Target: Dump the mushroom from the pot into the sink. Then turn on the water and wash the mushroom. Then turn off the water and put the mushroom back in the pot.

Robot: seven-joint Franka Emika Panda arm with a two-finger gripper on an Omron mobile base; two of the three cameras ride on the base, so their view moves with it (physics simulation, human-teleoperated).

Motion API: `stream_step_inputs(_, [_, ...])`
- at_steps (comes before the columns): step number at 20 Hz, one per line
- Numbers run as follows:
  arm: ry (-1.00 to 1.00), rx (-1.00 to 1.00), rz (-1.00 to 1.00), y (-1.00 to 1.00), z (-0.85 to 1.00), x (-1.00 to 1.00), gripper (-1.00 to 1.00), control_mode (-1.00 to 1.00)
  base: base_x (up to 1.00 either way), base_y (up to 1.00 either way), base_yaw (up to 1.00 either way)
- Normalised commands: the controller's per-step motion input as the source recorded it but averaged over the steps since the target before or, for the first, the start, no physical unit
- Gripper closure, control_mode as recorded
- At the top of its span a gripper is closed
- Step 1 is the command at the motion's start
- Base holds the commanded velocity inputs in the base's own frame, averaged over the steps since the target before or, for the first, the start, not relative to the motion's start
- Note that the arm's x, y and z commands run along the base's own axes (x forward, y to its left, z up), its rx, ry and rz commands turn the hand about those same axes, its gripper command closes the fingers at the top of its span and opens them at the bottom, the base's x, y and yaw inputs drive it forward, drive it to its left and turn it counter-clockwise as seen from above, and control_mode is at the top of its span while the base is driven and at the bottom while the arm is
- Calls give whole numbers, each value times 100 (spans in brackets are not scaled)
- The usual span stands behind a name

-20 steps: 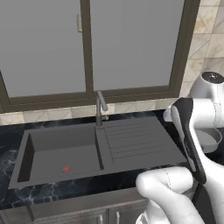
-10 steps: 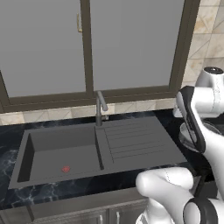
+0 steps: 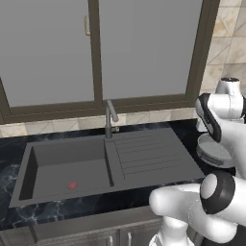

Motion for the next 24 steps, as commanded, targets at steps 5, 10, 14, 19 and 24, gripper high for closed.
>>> stream_step_inputs(5, [18, 0, 0, -49, -47, 53, 100, -100, 0, 0, 0])
stream_step_inputs(10, [15, 1, 0, -50, -39, 54, 100, -100, 0, 0, 0])
stream_step_inputs(14, [12, 4, 0, -46, -34, 49, 100, -100, 0, 0, 0])
stream_step_inputs(19, [10, 9, 0, -42, -34, 40, 100, -100, 0, 0, 0])
stream_step_inputs(24, [11, 11, 0, -32, -40, 37, 100, -100, 0, 0, 0])
